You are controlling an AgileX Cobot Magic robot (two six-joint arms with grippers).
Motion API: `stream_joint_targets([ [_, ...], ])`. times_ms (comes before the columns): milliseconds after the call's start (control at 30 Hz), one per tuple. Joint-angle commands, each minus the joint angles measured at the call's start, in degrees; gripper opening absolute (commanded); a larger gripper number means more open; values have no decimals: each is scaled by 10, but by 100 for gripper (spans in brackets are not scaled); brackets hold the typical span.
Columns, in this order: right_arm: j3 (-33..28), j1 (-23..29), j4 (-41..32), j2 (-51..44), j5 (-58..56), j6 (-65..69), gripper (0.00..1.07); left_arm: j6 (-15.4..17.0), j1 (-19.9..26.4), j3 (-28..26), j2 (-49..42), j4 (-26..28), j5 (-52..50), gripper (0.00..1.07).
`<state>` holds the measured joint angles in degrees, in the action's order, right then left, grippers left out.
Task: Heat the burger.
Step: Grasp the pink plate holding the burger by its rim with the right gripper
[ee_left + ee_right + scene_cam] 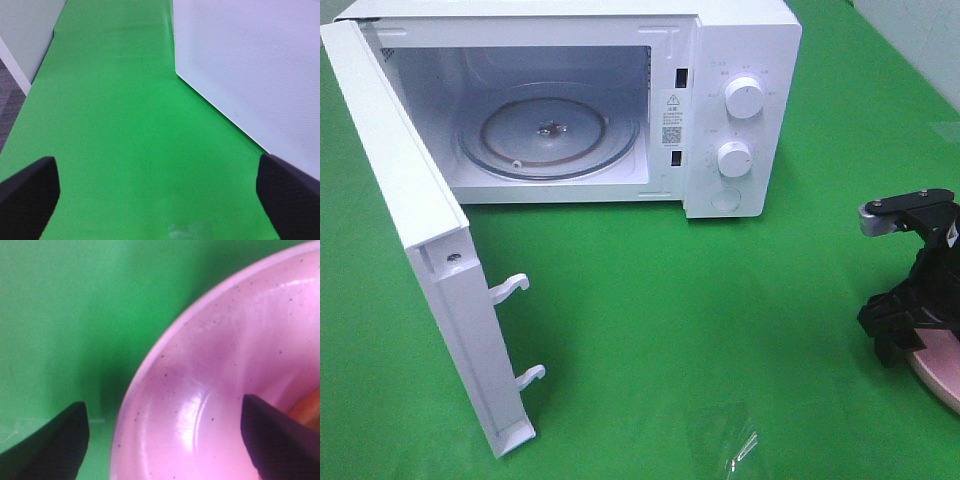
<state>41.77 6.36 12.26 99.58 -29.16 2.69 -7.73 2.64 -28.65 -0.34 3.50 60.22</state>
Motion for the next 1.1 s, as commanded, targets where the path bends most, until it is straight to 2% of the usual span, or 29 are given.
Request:
stream_joint_targets([
  [33,-4,-3,1,1,8,1,80,2,1,1,-13,-1,-7,100],
  [467,-4,-3,3,41,23,23,77,2,1,1,-13,-1,-7,100],
  [600,-4,-3,3,40,24,23,73,2,1,1,-13,-1,-7,100],
  [667,-4,-3,3,40,19,31,59,2,1,1,-13,-1,-7,100],
  [700,-4,-3,3,40,19,31,59,2,1,1,-13,-1,-7,100],
  [733,-4,-3,3,40,16,32,49,2,1,1,-13,-1,-7,100],
  [767,-4,-3,3,40,16,32,49,2,1,1,-13,-1,-7,100],
  [800,-4,-3,3,40,11,32,36,2,1,1,-13,-1,-7,100],
  [900,-4,-3,3,40,10,34,31,2,1,1,-13,-1,-7,100],
  [933,-4,-3,3,40,9,48,17,2,1,1,-13,-1,-7,100],
  [967,-4,-3,3,40,9,48,17,2,1,1,-13,-1,-7,100],
  [1000,-4,-3,3,40,7,59,8,2,1,1,-13,-1,-7,100],
  [1033,-4,-3,3,40,7,59,8,2,1,1,-13,-1,-7,100],
  [1067,-4,-3,3,40,6,60,0,2,1,1,-13,-1,-7,100],
  [1100,-4,-3,3,40,6,60,0,2,1,1,-13,-1,-7,100],
])
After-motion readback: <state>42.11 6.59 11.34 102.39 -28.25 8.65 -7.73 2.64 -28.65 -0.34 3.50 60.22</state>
